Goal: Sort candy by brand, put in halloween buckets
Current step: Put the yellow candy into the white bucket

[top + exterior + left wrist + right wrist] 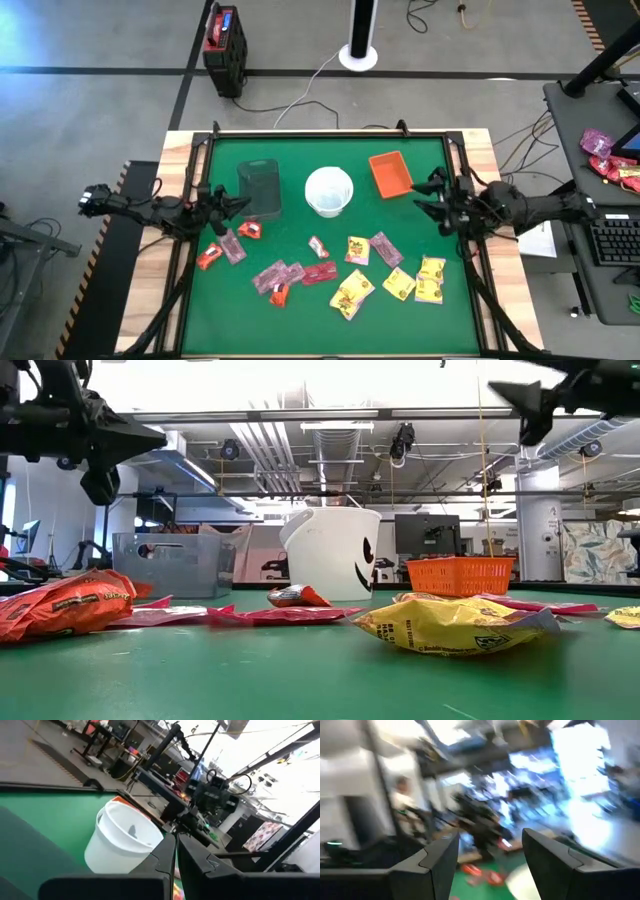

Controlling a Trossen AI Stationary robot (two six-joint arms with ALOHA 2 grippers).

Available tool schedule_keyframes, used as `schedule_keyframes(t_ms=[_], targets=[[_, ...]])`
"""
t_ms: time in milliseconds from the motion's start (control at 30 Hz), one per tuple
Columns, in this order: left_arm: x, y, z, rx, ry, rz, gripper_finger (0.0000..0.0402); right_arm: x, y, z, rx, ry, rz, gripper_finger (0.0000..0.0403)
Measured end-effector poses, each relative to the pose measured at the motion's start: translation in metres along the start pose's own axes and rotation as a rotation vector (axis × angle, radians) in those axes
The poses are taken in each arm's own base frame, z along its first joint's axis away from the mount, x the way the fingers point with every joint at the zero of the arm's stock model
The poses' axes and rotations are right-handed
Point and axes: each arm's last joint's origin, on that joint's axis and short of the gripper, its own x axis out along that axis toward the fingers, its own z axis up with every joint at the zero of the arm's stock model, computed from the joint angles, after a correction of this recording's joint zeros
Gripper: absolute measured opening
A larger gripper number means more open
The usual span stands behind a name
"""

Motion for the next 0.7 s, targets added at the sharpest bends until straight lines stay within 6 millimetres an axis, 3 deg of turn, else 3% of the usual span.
schedule_keyframes(t_ms=[400, 567, 700], targets=[[0.006, -0.013, 0.01, 0.142, -0.113, -0.098, 0.0002, 0.068, 0.008, -0.005, -0.131, 0.736, -0.19, 0.021], [0.01, -0.015, 0.008, 0.168, -0.109, -0.097, 0.0002, 0.091, 0.008, -0.025, -0.19, 0.971, -0.214, 0.021], [0.014, -0.02, 0.011, 0.2, -0.165, -0.12, 0.0002, 0.108, 0.008, -0.054, -0.233, 1.111, -0.207, 0.021]])
